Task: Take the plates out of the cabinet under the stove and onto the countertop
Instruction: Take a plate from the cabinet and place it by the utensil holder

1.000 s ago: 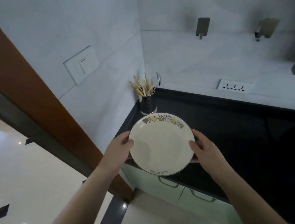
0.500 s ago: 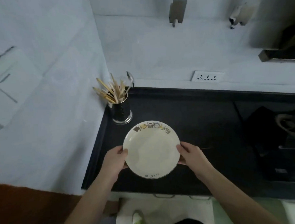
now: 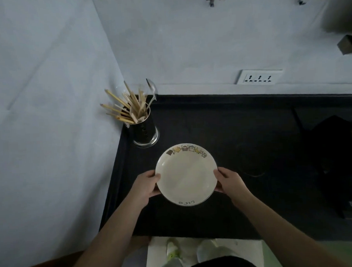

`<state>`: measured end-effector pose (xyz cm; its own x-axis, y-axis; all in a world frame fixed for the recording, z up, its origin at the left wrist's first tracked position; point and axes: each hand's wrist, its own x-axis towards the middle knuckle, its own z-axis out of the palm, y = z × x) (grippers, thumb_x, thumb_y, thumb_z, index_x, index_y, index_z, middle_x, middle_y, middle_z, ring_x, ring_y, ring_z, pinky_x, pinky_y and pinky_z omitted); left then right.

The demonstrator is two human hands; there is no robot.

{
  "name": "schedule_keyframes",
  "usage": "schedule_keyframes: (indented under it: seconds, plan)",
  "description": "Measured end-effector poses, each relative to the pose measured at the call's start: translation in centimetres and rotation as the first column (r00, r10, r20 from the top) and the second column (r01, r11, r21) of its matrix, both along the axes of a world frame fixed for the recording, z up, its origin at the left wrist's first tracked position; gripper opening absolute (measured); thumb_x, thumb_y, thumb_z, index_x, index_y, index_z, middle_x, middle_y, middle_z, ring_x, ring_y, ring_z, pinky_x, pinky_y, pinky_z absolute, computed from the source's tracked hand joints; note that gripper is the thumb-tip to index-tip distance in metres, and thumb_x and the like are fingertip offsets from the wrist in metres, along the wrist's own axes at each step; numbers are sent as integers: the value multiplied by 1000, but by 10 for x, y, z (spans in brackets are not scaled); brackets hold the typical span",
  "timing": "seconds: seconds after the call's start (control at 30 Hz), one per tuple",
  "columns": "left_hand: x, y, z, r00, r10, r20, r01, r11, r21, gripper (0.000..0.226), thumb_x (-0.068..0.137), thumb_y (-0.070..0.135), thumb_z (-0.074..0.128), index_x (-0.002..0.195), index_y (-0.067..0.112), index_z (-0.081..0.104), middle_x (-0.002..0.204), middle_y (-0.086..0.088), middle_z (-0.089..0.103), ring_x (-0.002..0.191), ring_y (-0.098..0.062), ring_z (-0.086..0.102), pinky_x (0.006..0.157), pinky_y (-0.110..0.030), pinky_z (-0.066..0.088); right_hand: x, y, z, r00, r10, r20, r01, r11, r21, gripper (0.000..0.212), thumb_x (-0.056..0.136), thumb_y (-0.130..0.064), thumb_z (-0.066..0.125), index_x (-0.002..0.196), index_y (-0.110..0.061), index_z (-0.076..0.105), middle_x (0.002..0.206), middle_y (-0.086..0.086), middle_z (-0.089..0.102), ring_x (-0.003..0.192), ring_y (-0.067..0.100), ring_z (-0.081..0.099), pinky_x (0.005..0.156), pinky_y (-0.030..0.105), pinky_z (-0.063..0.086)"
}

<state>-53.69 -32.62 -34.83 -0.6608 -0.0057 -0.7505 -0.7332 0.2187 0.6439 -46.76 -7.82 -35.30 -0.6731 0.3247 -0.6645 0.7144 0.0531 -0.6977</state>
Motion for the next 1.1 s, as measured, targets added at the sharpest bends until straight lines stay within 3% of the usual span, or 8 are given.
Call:
schedule_keyframes:
  seconds: [0.13,0.4,0.63,0.87,1.1]
  plan:
    - [-13,4,-6,1000,8,-2,-8,999,-40,16,94,10,58,94,25,66,103,-4,70,93,-21,69,67,-38,60,-19,1,-14,1000,-12,11,13,1000,-24,27,98,-24,53,124,-20,59,106,-1,67,95,16,67,77,36,60]
    - [-35,15,-17,1000,14,-10,-15,991,-136,17,96,10,54,106,19,64,104,-4,65,93,-20,64,79,-42,59,-42,7,-34,1000,29,12,-29,1000,-13,27,98,-24,52,125,-21,60,104,-2,69,92,15,68,73,33,60]
    - [-40,22,-21,1000,23,7,-21,980,-198,24,96,10,55,118,15,61,111,-6,63,95,-20,63,70,-35,57,-47,10,-45,995,103,-11,-102,994,37,27,99,-23,51,124,-21,61,100,-4,70,88,12,69,67,26,58]
    - [-44,23,-27,999,45,8,-42,976,-212,12,96,10,55,98,21,59,94,0,61,82,-14,61,65,-34,55,-50,11,-50,994,106,-19,-106,994,41,23,98,-24,52,119,-24,62,96,-6,70,85,9,69,62,23,56]
    - [-45,23,-31,1000,19,-20,-23,974,-225,18,94,11,57,109,19,63,98,0,64,83,-14,63,61,-31,54,-48,10,-51,997,68,-46,-67,997,29,19,97,-26,55,113,-30,64,91,-9,72,79,6,71,55,18,54]
